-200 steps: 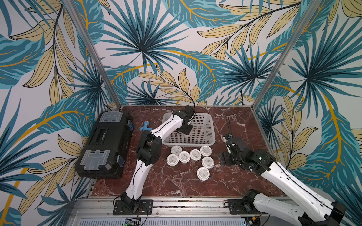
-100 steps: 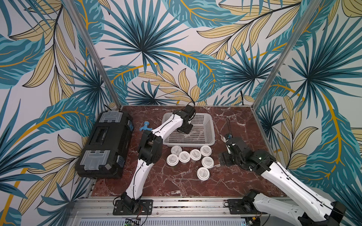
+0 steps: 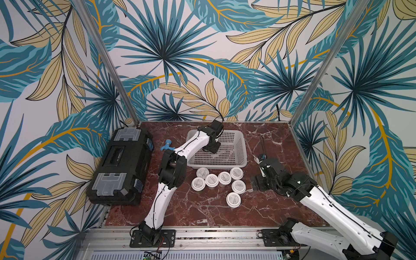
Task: Put the yogurt in the basket
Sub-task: Place the yogurt in the basket.
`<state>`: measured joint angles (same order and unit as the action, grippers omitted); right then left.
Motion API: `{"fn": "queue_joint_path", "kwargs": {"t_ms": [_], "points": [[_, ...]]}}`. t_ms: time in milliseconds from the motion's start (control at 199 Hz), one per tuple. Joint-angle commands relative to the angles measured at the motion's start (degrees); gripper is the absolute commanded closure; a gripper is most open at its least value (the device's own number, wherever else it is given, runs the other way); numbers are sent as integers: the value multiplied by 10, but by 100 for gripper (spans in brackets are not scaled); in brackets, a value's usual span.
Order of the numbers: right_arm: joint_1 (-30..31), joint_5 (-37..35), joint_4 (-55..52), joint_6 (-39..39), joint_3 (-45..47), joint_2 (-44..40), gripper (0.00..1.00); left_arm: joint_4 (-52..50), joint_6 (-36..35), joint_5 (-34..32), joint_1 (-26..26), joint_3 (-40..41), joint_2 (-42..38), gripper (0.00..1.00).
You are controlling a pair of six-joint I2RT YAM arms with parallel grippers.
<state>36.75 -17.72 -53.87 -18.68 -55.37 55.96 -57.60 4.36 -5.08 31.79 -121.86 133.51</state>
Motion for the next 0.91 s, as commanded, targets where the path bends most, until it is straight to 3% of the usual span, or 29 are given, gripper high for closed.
{"fn": "queue_joint_path", "kwargs": {"t_ms": [0,387,554,669,901], "points": [[3,0,1,-6,7,-2,1,8,2,8,2,-6,-16,57],[3,0,0,-6,6,0,1,16,19,41,20,68,-113,44],[3,25,-4,0,-3,1,0,73,31,42,33,121,-201,25],[3,73,-29,-5,-34,31,0,144,54,24,35,191,-277,18],[12,98,-62,-33,-55,26,0,310,100,-31,35,403,-434,16]]}}
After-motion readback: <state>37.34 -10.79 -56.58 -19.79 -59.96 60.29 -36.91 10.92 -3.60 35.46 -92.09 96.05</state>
